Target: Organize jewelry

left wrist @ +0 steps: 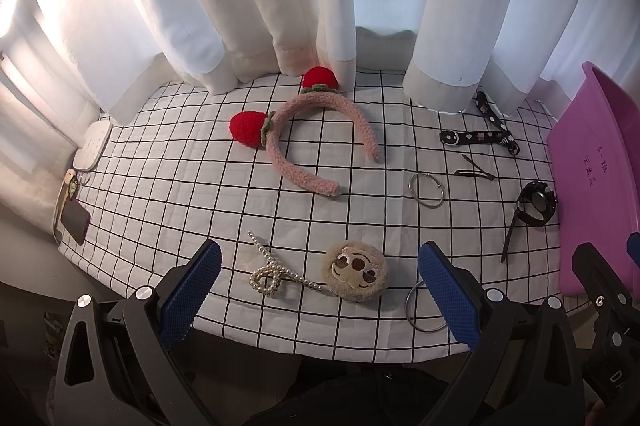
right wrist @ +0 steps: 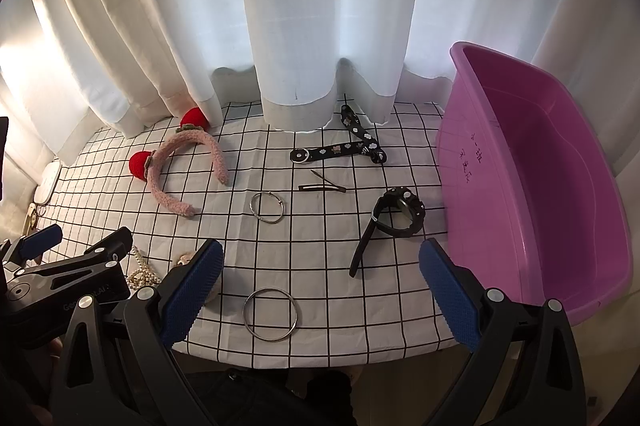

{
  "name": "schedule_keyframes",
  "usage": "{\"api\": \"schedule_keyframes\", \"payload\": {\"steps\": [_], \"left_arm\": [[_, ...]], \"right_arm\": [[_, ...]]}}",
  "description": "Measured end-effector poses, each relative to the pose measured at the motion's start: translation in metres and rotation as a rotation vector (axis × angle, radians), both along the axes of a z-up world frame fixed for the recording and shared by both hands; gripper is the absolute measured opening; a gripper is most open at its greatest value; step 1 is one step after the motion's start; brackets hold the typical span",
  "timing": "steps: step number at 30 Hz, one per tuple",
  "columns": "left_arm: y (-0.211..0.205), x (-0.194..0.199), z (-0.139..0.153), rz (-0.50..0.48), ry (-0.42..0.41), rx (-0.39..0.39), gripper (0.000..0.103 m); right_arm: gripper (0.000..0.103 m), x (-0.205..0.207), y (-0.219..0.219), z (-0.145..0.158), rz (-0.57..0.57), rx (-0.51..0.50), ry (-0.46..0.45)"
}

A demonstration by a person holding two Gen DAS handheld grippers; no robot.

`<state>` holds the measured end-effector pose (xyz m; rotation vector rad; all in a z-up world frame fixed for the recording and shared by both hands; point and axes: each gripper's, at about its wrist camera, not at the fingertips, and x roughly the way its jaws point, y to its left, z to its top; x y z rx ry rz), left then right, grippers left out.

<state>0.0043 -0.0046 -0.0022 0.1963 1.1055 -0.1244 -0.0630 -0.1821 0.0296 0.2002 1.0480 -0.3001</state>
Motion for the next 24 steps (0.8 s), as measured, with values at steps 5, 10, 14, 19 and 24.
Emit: {"api": "schedule_keyframes", "payload": {"steps": [5,10,14,19,24], "left_arm": [[-0.0002,0.0002,-0.0001,0.000,0.001,0.000,0.097],[0.0000,0.0001,0.0000,0.000,0.001,0.000,0.097],[-0.0001,0.0001,0.0000,0.000,0.002,0.000,0.097],[-0.0001,0.0002,0.0000,0.000,0.003,0.000,0.097],[-0.0007,0.0001,-0.0002,0.002,0.001,0.000,0.097]], "right_arm": [[0.094,-0.0001,0.0000,0.0002,0.000,0.000,0.001],[0.094,-0.0002,-0.0007,0.0002,0.000,0.000,0.002],[0.094,0.0006,-0.0003,-0.0001,0.000,-0.001,0.003],[0.094,0.0013,0.0005,-0.0003,0.001,-0.001,0.004],[0.094,0.0009,0.0004,0.0001,0.000,-0.001,0.005]]}}
